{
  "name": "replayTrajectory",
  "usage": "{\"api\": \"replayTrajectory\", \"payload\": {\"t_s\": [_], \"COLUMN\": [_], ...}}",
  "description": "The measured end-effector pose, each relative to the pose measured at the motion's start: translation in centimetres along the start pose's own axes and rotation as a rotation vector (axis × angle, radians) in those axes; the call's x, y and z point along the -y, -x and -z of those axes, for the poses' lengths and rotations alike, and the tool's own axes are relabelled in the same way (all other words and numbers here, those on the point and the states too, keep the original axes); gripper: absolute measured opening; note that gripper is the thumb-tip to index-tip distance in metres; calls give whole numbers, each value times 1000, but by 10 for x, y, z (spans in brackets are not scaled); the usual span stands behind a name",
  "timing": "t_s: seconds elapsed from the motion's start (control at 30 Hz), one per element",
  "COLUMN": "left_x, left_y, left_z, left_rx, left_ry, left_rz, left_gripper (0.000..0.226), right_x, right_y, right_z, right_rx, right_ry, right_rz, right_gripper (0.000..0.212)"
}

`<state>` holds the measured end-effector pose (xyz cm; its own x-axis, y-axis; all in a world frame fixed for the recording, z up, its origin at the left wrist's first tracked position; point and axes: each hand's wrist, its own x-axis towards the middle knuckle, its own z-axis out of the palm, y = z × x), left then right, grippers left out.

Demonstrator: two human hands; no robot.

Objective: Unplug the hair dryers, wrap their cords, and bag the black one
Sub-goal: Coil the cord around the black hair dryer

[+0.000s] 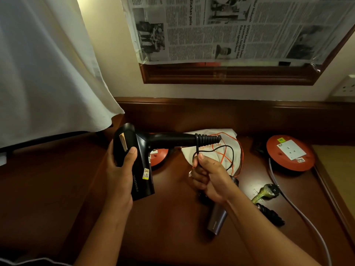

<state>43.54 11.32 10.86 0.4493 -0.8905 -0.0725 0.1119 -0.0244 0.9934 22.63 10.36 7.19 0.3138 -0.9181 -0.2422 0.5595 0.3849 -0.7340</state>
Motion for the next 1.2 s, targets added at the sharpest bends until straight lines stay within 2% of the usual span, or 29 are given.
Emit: {"api": "replayTrajectory", "payload": {"t_s": [0.1, 0.17, 0.3, 0.4, 0.57, 0.67, 0.77, 0.87, 0.97, 1.07, 1.2], "left_x": [1, 0, -3, -4, -5, -6, -8, -10, -12, -14, -20], "left_y": [0, -1, -3, -4, -3, -2, -3, -5, -7, -10, -9], "left_z": [3, 3, 4, 5, 9, 9, 10, 12, 13, 13, 8], "left_rx": [0, 2, 24, 18, 14, 18, 15, 25, 51, 67, 96], "left_ry": [-2, -2, 14, 16, 23, 24, 23, 36, 47, 38, 6], "left_rz": [26, 49, 62, 49, 70, 59, 69, 77, 65, 43, 22], "left_gripper": [63, 66, 53, 39, 35, 36, 35, 33, 48, 55, 38], "right_x": [3, 4, -2, -2, 4, 2, 5, 13, 24, 38, 60], "right_y": [-1, -3, -7, -11, -14, -19, -26, -33, -41, -50, -57], "right_z": [0, 0, -7, -7, 2, 8, 13, 15, 17, 19, 23], "right_rx": [-37, -67, -162, -149, 66, 73, 9, -22, -48, 11, 42], "right_ry": [19, 121, 378, 340, 83, 70, 248, 475, 618, 603, 587], "right_rz": [73, 128, 175, 70, -50, -36, -8, -12, -40, -81, -124], "right_gripper": [24, 25, 42, 50, 30, 25, 28, 40, 47, 37, 22]}}
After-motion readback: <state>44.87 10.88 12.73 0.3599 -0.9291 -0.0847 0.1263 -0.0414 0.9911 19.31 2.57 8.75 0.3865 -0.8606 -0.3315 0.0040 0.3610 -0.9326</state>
